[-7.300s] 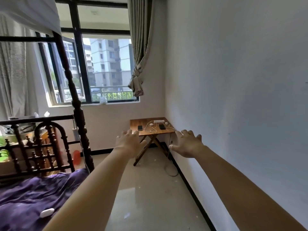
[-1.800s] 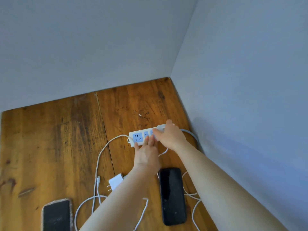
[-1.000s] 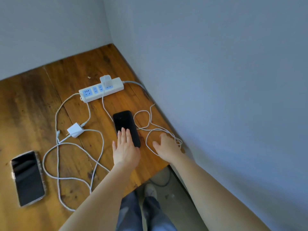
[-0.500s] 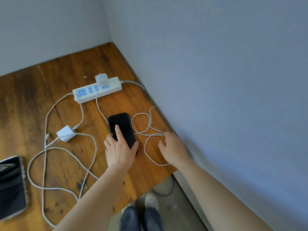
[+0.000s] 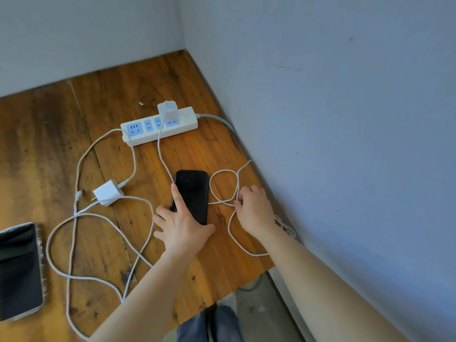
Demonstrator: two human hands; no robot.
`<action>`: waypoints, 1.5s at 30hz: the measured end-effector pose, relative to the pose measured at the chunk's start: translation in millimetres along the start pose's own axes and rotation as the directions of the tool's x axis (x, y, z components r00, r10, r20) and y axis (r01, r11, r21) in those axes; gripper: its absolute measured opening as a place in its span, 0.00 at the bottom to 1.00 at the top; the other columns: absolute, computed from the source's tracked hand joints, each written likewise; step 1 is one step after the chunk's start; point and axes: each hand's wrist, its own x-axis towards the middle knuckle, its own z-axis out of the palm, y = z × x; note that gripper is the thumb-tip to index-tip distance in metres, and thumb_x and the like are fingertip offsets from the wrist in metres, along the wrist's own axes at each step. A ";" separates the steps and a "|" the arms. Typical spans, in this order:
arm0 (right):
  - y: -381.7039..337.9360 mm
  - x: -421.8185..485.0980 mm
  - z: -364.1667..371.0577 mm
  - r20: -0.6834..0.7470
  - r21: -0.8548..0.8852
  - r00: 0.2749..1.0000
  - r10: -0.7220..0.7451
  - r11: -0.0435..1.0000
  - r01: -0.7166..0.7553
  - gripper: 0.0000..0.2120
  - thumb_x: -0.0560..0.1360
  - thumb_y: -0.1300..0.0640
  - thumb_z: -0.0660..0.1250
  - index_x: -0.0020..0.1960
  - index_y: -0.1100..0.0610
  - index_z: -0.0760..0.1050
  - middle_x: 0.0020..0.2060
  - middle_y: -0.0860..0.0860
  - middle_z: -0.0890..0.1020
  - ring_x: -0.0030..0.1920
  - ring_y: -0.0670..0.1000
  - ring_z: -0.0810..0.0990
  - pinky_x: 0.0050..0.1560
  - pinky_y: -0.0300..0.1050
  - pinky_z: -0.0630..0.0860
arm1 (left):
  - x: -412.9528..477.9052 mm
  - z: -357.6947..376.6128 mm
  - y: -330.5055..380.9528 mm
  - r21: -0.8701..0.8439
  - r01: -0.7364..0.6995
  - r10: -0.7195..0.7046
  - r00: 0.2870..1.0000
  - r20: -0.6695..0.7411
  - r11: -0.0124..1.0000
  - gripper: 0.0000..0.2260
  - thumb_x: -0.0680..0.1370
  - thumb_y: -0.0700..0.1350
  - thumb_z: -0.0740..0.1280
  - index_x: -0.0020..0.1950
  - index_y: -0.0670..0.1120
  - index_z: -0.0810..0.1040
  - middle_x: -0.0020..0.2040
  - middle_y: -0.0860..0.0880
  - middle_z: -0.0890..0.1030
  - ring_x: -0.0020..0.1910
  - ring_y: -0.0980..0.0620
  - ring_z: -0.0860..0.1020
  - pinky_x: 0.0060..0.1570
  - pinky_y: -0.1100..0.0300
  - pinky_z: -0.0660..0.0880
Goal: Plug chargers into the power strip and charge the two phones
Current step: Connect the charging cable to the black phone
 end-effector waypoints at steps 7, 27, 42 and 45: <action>7.1 -38.5 2.4 0.095 0.066 0.994 -0.057 0.997 0.051 0.12 0.73 0.53 0.65 0.34 0.49 0.64 0.31 0.43 0.69 0.35 0.46 0.69 0.35 0.39 0.62 | -2.5 -21.6 -27.5 -0.281 0.104 -0.043 0.976 0.215 0.954 0.59 0.61 0.53 0.77 0.75 0.59 0.34 0.73 0.38 0.58 0.72 0.36 0.56 0.66 0.39 0.62; 1.3 -84.7 -14.7 0.578 -0.042 0.738 -0.348 0.891 0.453 0.13 0.76 0.58 0.58 0.34 0.55 0.73 0.32 0.50 0.75 0.35 0.51 0.75 0.36 0.42 0.69 | -42.0 -56.3 -51.6 -0.806 0.414 0.200 0.825 0.528 0.423 0.48 0.54 0.53 0.75 0.73 0.57 0.61 0.65 0.46 0.71 0.58 0.46 0.72 0.46 0.56 0.74; 4.0 -98.2 -2.4 0.628 -0.091 0.770 -0.115 0.971 0.220 0.16 0.81 0.49 0.51 0.57 0.57 0.72 0.43 0.56 0.81 0.41 0.56 0.80 0.37 0.48 0.72 | -43.3 -32.9 -37.8 -0.684 0.498 -0.037 0.821 0.570 0.533 0.41 0.61 0.70 0.69 0.66 0.46 0.73 0.57 0.44 0.81 0.55 0.43 0.80 0.55 0.48 0.77; 2.5 -104.7 -2.1 0.606 -0.129 0.771 -0.196 0.932 0.339 0.21 0.80 0.42 0.46 0.56 0.56 0.68 0.36 0.54 0.78 0.33 0.53 0.76 0.28 0.45 0.66 | -36.6 -34.2 -41.9 -0.705 0.559 -0.047 0.797 0.603 0.437 0.24 0.72 0.61 0.68 0.58 0.45 0.78 0.47 0.44 0.85 0.46 0.45 0.84 0.38 0.56 0.78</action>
